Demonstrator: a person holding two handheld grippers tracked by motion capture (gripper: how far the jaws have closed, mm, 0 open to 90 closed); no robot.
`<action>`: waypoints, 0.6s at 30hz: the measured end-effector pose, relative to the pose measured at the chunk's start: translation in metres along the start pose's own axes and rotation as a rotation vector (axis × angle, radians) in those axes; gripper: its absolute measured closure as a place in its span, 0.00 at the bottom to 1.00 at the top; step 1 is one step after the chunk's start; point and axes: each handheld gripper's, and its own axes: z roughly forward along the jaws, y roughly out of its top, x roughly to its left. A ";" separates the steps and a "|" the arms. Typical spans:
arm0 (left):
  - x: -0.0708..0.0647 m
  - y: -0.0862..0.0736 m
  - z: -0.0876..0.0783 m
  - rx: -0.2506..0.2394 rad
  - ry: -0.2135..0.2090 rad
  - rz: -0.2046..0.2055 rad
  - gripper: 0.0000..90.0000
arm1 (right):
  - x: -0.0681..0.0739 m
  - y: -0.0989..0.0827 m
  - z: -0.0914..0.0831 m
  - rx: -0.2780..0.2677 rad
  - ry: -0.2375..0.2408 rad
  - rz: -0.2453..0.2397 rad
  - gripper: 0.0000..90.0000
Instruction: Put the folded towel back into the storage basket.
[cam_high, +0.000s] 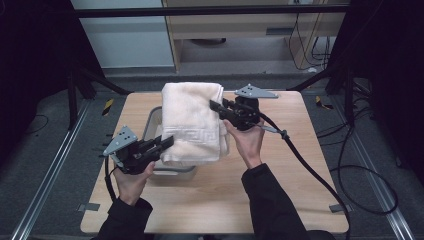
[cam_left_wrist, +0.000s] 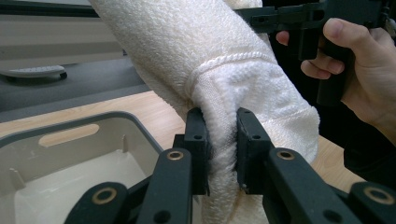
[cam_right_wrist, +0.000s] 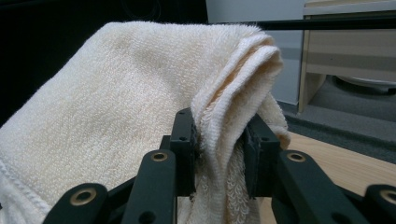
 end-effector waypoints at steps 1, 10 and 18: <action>0.001 0.000 -0.001 -0.001 0.003 -0.002 0.85 | 0.001 0.000 0.002 0.001 0.002 -0.004 0.77; 0.012 -0.001 -0.012 -0.003 0.018 -0.008 0.85 | 0.012 0.002 0.018 0.010 0.014 -0.014 0.77; 0.020 -0.001 -0.020 -0.004 0.031 -0.015 0.85 | 0.019 0.005 0.029 0.016 0.024 -0.018 0.77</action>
